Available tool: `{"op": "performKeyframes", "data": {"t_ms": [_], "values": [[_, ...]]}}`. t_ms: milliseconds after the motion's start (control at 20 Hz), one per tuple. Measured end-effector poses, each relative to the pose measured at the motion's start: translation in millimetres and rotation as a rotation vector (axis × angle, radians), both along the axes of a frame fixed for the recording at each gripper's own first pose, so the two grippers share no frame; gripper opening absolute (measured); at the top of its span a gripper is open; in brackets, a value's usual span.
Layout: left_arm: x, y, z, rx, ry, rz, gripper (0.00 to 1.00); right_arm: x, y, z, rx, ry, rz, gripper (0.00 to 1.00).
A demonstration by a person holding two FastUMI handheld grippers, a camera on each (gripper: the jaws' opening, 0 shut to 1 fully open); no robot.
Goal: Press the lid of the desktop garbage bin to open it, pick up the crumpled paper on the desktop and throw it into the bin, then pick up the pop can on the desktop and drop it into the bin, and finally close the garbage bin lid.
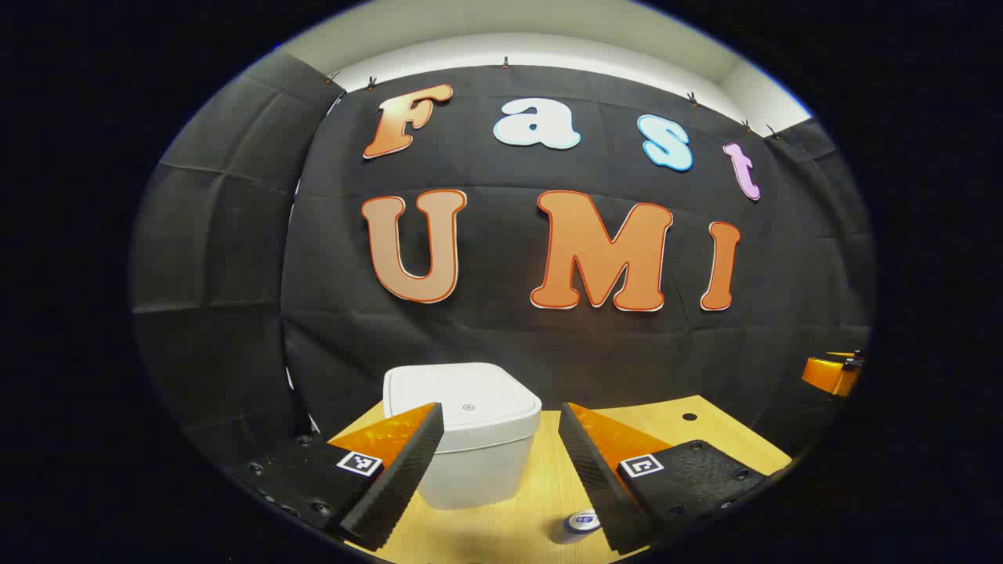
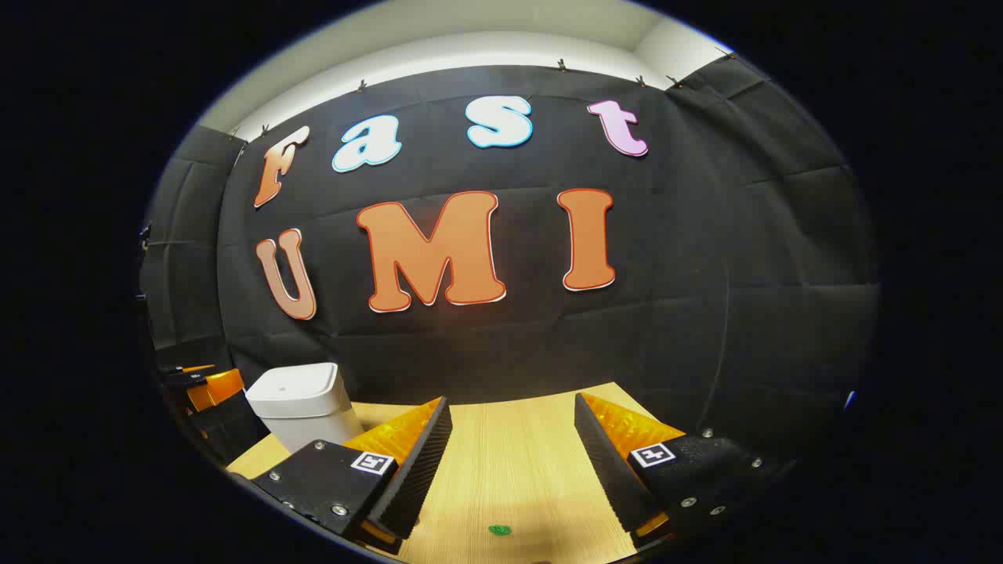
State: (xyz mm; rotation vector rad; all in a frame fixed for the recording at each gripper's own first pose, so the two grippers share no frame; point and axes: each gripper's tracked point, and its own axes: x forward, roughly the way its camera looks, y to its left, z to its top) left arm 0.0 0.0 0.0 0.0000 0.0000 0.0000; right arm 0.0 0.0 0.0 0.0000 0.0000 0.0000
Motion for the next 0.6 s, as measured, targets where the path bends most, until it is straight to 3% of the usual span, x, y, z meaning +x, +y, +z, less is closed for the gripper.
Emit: {"op": "performKeyframes", "data": {"t_ms": [250,600], "values": [[12,-14,-2,0.047,0.026,0.01,0.94,28,-10,9,-0.043,0.0,0.022,0.94],[27,-34,-3,-0.014,0.029,0.052,0.94,65,-25,14,-0.025,0.004,0.062,0.94]]}}
